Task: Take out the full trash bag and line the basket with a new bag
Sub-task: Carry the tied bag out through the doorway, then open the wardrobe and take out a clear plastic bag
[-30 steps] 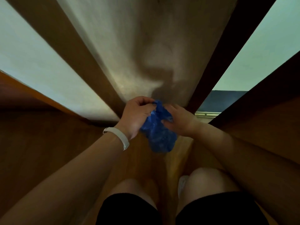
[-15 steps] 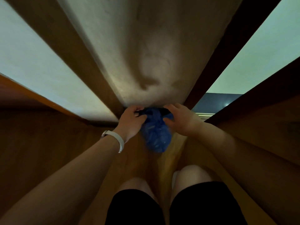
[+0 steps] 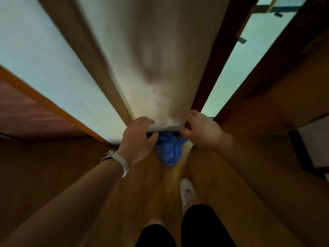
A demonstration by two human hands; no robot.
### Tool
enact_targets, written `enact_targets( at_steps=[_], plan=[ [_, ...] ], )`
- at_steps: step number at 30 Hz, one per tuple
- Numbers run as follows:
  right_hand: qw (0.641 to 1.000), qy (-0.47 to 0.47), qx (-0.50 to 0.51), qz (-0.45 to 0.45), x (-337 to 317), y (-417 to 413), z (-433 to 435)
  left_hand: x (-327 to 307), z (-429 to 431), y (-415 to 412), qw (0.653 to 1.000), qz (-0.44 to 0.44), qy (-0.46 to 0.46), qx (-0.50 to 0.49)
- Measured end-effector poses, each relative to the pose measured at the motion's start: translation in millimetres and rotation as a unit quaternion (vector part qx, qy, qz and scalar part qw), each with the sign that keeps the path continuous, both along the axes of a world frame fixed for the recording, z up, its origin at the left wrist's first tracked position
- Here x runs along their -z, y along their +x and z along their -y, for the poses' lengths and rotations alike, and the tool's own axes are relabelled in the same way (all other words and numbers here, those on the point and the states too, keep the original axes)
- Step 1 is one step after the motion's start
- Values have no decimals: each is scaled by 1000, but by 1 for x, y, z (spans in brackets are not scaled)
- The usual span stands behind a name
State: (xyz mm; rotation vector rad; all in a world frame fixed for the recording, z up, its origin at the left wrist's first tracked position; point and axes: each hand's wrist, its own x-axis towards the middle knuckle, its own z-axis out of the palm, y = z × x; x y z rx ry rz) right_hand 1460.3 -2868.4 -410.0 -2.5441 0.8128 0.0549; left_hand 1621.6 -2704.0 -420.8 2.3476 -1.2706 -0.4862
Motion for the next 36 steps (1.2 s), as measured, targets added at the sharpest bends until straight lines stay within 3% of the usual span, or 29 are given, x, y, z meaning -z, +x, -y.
enact_targets(
  at_steps=[5, 11, 16, 21, 26, 36],
  plan=[
    [998, -47, 34, 4, -120, -30, -43, -123, -37, -20, 996, 82, -11, 39],
    [995, -49, 66, 49, -230, -77, -85, -228, -74, -50, 988, 134, -32, 73],
    [989, -111, 94, 20, -298, -132, -120, -293, -91, -92, 977, 166, -57, 119],
    [975, -186, 123, 3, -339, -209, -149, -327, -89, -145, 955, 211, -96, 184],
    [963, -204, 174, -8, -355, -298, -167, -348, -76, -225, 931, 234, -123, 253],
    [911, -247, 323, -70, -391, -531, -221, -375, -35, -460, 871, 222, -168, 405]
  ],
)
